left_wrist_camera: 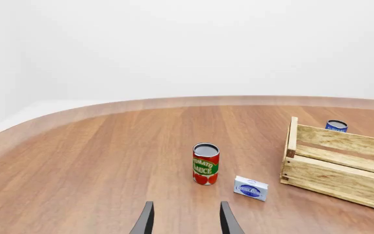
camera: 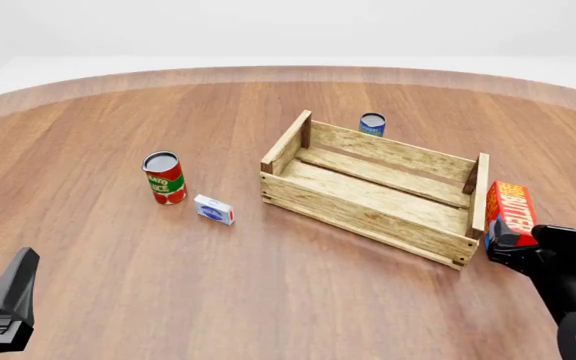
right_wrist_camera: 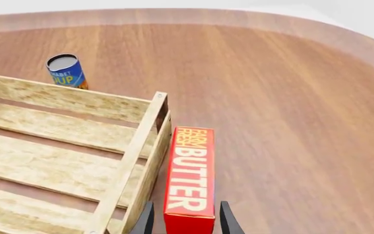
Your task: Pick up the butter and put it in the tray.
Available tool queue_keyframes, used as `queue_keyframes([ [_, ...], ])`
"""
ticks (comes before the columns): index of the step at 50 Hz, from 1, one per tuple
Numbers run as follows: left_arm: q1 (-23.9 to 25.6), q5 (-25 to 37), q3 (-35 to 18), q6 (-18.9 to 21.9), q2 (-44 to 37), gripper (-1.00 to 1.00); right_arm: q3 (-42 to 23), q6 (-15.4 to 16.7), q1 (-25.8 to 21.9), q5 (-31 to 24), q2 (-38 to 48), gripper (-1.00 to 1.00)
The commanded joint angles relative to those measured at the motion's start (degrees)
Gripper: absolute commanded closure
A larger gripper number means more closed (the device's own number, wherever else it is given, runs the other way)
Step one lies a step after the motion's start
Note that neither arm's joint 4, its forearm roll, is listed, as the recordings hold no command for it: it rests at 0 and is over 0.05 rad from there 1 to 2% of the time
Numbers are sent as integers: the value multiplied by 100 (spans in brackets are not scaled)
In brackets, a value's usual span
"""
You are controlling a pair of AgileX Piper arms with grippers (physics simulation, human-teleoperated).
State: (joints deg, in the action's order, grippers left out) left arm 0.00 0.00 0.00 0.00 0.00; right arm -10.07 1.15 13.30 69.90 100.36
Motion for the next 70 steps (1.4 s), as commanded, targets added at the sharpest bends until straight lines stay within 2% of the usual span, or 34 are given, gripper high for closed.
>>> queue_keyframes([
  [1,0,0,0,0,0,-100,-72,-2,-4,0,155,-100],
  [14,0,0,0,0,0,-100,-141,-39,-6,0,290,-100],
  [15,0,0,0,0,0,-100,-159,-107,-25,0,329,100],
  [39,0,0,0,0,0,-100,98,-71,11,0,-159,100],
  [70,0,0,0,0,0,-100,651,4,28,0,-1226,100],
])
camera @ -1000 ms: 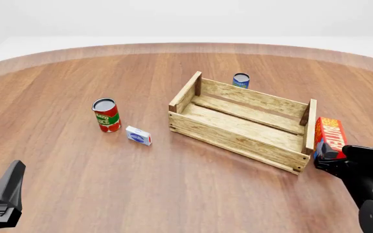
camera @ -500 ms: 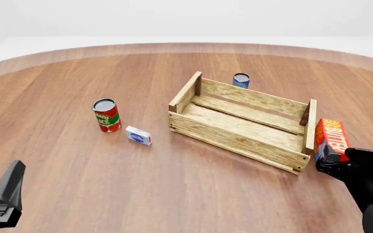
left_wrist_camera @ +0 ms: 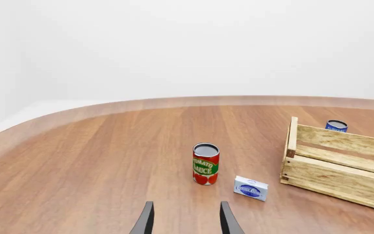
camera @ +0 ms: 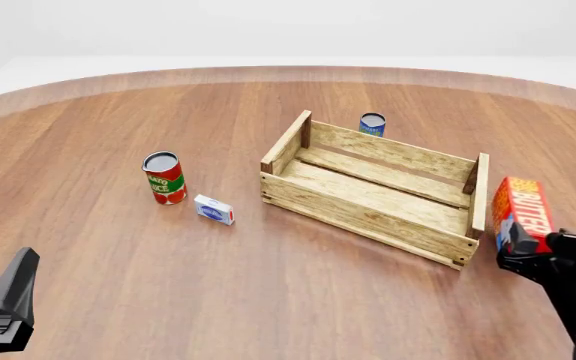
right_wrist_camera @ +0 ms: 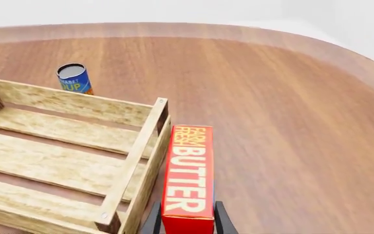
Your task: Pick up the butter and put it in the tray.
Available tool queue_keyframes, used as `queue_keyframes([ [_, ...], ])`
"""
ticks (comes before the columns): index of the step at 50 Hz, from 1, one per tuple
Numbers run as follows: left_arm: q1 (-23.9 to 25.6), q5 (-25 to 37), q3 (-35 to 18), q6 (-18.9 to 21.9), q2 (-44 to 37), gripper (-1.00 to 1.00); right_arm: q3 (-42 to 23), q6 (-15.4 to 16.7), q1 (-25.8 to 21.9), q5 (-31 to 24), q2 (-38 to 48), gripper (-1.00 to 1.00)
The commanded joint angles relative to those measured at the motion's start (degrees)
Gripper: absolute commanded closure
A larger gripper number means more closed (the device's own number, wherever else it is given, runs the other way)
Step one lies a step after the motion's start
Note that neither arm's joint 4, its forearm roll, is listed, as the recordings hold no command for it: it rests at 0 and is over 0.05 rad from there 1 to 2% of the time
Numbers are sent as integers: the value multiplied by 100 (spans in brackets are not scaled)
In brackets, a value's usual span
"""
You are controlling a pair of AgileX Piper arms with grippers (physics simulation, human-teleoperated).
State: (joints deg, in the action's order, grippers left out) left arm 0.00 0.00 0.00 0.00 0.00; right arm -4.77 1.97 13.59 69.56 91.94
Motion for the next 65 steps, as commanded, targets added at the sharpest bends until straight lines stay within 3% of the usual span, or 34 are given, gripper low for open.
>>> queue_keyframes([
  [1,0,0,0,0,0,-100,137,-84,-2,34,-413,100],
  [38,0,0,0,0,0,-100,477,2,-85,-53,-1413,100],
  [52,0,0,0,0,0,-100,475,159,-325,-1817,-3473,100],
  [65,0,0,0,0,0,-100,336,215,-584,-3067,-4721,100],
])
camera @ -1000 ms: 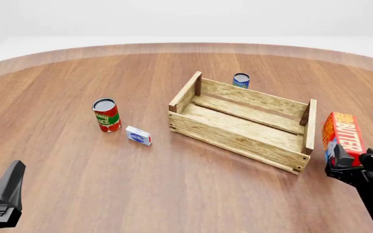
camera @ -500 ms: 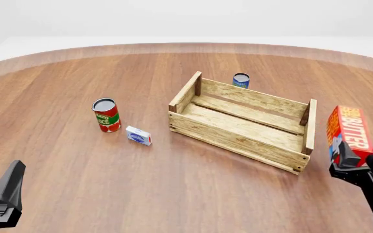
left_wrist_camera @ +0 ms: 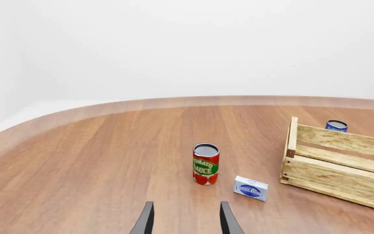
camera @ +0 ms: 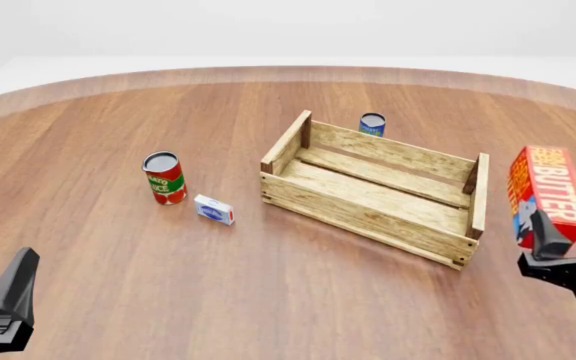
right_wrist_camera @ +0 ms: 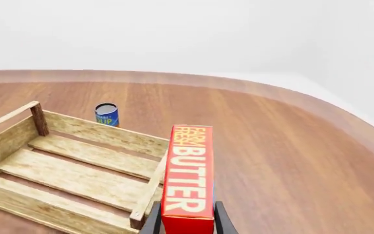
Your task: Pick up the butter and put it in the tray.
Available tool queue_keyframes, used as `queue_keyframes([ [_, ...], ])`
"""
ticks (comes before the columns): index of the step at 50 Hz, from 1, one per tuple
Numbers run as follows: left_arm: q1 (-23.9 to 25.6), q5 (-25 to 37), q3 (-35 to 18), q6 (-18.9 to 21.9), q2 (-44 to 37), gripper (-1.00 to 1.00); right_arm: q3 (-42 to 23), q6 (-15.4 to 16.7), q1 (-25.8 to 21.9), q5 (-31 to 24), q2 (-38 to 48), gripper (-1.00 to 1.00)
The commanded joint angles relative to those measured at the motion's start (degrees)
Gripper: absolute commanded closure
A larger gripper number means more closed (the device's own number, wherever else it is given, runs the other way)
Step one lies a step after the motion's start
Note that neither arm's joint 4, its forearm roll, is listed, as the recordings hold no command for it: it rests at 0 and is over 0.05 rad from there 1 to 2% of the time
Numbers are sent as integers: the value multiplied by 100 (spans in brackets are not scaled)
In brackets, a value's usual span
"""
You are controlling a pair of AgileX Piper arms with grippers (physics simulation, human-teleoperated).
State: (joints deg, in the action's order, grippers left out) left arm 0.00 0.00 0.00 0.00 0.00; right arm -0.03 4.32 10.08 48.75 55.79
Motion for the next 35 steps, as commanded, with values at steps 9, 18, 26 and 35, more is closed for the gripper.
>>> queue_keyframes([
  [9,0,0,0,0,0,-100,-471,110,-374,-1798,-1746,100],
  [18,0,0,0,0,0,-100,-682,172,-581,-2240,-2044,100],
  [26,0,0,0,0,0,-100,-888,290,-786,-2508,-2147,100],
  [35,0,0,0,0,0,-100,-1103,399,-1014,-2766,-2231,100],
])
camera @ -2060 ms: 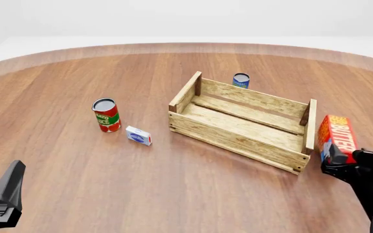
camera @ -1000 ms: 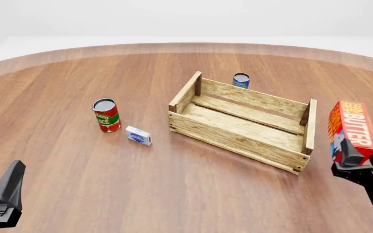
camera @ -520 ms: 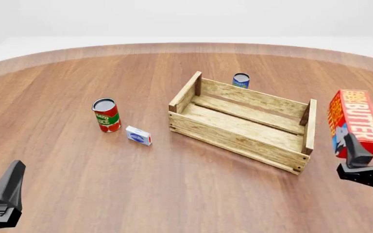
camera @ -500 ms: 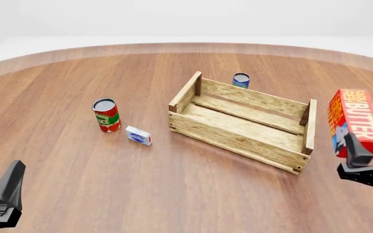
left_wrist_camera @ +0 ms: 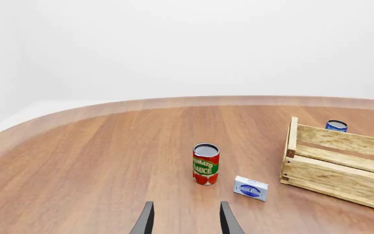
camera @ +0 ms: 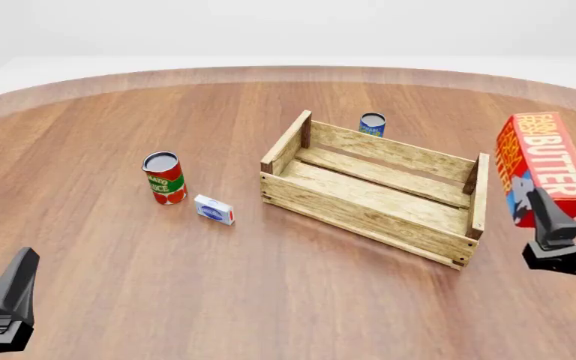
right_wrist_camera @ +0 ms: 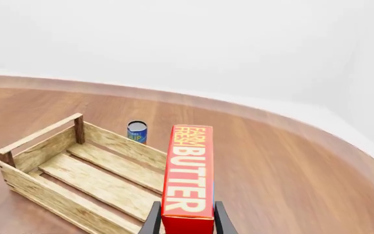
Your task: Pick up the butter and put it in the tray.
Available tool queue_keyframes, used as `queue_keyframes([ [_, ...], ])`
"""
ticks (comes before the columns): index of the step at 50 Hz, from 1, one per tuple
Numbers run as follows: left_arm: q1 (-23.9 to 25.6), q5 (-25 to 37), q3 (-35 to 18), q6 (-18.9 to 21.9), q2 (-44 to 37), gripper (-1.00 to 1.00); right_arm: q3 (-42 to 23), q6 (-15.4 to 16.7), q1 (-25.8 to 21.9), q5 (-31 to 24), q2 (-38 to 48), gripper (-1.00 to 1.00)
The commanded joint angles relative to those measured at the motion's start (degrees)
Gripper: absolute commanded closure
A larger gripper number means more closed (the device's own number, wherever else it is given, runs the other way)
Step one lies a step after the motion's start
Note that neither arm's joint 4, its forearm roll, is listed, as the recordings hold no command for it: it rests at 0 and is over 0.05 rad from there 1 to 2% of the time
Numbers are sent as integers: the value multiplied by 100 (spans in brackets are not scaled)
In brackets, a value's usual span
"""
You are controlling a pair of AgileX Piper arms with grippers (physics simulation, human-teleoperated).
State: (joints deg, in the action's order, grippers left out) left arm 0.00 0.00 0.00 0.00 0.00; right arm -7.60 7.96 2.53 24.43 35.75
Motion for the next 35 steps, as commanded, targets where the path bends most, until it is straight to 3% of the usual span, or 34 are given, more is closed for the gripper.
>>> queue_keyframes([
  [1,0,0,0,0,0,-100,-347,35,-259,-335,-228,100],
  [16,0,0,0,0,0,-100,-608,96,-509,-513,-180,100],
  [35,0,0,0,0,0,-100,-796,94,-861,-208,346,100],
])
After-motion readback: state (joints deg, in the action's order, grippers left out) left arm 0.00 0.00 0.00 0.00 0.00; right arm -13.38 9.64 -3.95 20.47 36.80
